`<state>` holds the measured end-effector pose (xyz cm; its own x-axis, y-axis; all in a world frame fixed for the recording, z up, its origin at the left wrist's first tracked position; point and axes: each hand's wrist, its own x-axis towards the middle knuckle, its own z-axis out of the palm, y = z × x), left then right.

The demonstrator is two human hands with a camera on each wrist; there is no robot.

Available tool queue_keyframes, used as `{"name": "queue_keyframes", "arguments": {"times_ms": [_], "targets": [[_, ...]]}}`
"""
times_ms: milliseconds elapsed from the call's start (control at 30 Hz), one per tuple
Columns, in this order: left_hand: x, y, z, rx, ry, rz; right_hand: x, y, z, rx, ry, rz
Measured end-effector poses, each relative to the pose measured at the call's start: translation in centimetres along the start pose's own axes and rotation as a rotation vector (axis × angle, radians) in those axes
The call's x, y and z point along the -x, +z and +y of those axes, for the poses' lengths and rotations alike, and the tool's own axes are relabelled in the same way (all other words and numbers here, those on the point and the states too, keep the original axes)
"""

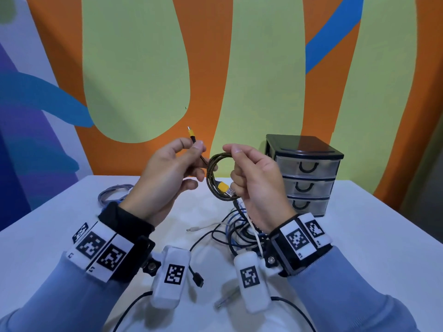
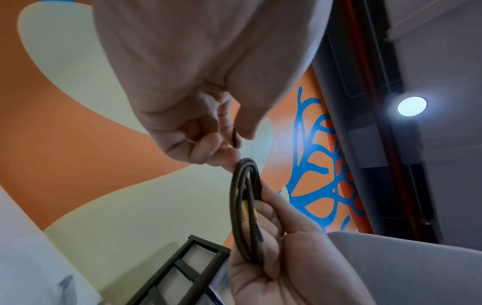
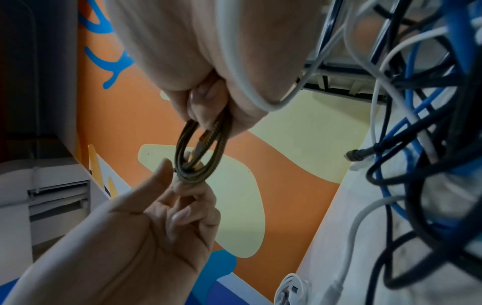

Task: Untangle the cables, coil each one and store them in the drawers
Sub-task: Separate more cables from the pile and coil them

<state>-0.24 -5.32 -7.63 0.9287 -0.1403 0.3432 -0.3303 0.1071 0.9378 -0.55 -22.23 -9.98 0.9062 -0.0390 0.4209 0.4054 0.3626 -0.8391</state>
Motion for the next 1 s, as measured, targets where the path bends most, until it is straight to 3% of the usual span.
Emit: {"name": "queue_keyframes", "arguments": {"times_ms": [167,367,600,800,1000], "targets": [[0.5,0.5,0.0,-0.043,0.083,-0.1,0.1,0.4,0.4,-0.004,0.028,-0.009],[-0.1,0.0,-0.2,-0.002,0.297,0.096,0.6,0.8,1.1,-0.037,0.261,-0.123],[-0.5,-0.1,-0.6,0.023,0.388,0.198,0.8,1.0,0.8,0.235,-0.073,-0.12],[-0.4,0.1,-0.8,0.017,0.425,0.177,0.8,1.0,1.4,0.353,-0.02,-0.148],[-0.8,0.0,-1.1,0.072,0.323,0.189,0.5,0.5,1.5,0.198,-0.052,-0.085]]}}
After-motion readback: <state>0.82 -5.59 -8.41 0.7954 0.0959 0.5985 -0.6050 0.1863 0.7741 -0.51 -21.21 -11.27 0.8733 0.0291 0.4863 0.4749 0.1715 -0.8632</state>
